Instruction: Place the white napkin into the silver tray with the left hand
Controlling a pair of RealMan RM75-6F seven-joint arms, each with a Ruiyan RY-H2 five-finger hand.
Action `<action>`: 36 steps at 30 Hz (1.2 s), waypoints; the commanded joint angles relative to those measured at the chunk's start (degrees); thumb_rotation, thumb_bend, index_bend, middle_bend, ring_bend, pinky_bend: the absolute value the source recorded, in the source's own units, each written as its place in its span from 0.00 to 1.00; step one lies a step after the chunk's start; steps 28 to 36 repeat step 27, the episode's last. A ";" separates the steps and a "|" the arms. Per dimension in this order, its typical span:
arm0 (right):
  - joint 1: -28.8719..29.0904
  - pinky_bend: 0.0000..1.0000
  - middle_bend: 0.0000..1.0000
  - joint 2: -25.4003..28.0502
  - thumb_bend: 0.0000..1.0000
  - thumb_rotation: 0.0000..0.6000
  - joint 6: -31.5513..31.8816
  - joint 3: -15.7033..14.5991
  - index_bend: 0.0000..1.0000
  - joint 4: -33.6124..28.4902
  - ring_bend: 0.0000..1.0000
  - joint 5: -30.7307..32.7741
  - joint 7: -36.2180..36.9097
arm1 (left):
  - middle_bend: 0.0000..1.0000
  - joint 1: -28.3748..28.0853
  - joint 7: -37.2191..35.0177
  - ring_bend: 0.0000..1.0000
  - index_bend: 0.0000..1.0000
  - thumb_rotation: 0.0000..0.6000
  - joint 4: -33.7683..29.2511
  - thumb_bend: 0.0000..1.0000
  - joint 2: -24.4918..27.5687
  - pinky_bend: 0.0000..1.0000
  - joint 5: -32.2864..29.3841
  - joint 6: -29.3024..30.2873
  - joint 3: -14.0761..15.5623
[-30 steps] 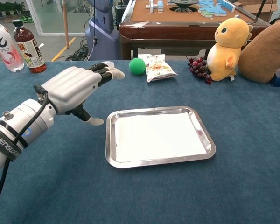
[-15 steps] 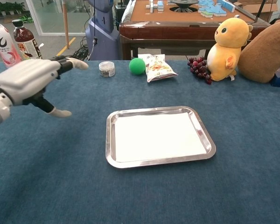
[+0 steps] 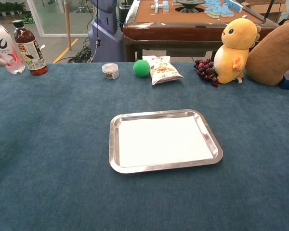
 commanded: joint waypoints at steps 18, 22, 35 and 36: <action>-0.30 0.29 0.28 -0.19 0.05 1.00 0.89 -0.56 0.28 -0.72 0.18 -1.18 -0.93 | 0.10 11.66 -8.34 0.06 0.15 1.00 4.80 0.14 2.46 0.25 6.84 10.51 4.34; -0.09 0.29 0.28 -0.20 0.05 1.00 0.34 -0.51 0.27 -0.46 0.18 -0.89 -0.60 | 0.10 11.92 -8.33 0.06 0.15 1.00 5.65 0.14 2.33 0.25 6.94 9.86 3.89; 0.42 0.29 0.28 -0.38 0.05 1.00 -1.08 -0.69 0.27 -0.17 0.18 -0.38 -0.93 | 0.10 12.25 -8.12 0.06 0.15 1.00 5.66 0.14 2.34 0.25 6.49 9.10 3.11; 0.42 0.29 0.28 -0.38 0.05 1.00 -1.08 -0.69 0.27 -0.17 0.18 -0.38 -0.93 | 0.10 12.25 -8.12 0.06 0.15 1.00 5.66 0.14 2.34 0.25 6.49 9.10 3.11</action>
